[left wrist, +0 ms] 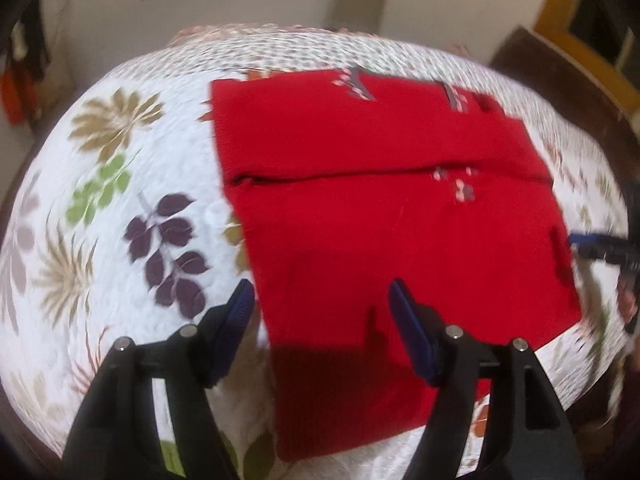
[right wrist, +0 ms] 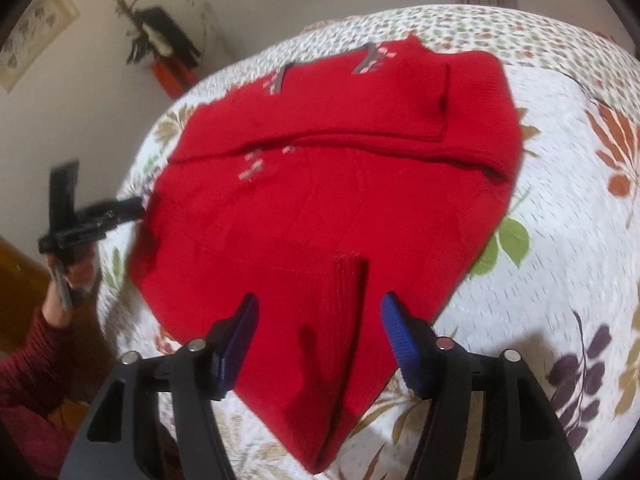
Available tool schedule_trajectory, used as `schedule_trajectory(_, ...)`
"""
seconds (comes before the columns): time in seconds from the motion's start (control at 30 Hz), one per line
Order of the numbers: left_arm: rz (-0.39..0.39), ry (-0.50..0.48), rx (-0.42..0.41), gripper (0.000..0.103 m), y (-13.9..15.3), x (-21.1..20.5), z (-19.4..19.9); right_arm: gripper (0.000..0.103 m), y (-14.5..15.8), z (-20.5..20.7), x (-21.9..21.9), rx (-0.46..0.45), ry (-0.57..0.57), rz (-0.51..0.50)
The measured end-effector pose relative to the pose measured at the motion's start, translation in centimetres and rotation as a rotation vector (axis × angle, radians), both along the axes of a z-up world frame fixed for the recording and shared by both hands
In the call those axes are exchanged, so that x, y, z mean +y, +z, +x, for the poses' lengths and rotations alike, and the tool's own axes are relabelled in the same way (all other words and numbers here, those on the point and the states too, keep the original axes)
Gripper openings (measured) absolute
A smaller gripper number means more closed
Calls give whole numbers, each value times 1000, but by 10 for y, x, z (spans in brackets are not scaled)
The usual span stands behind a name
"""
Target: Fold small clothes
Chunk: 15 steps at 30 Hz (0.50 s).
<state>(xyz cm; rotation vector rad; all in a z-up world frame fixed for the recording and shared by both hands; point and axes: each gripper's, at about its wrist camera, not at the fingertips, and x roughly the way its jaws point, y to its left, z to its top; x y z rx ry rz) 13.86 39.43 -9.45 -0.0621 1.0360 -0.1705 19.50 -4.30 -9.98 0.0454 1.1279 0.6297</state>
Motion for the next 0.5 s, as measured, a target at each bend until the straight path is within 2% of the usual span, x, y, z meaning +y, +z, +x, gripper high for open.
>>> schedule_trajectory(0.1,40,-39,19,73,-9,-8,9,69,-9,2,9,0,31,-64)
schedule_trajectory(0.2,51,-32,48,73,-20,-8,15,69,-15,1,19,-28,63,-123)
schedule_trajectory(0.27,58,-31,51,73,-25,-7,14,62,-16,-3,24,-59,83,-159)
schedule_trajectory(0.33,92,-41,40,65,-27,-11,11,46,-16,-8,27,-85,105,-181)
schedule_trajectory(0.37,106,-51,36,58,-28,-14,8,42,-16,-11,29,-100,117,-195)
schedule_trajectory(0.4,99,-60,38,51,-28,-15,7,34,-17,-12,30,-107,125,-206)
schedule_trajectory(0.43,88,-62,40,49,-28,-14,5,28,-17,-13,30,-111,130,-216)
schedule_trajectory(0.5,70,-57,42,37,-28,-11,3,26,-17,-15,28,-114,128,-216)
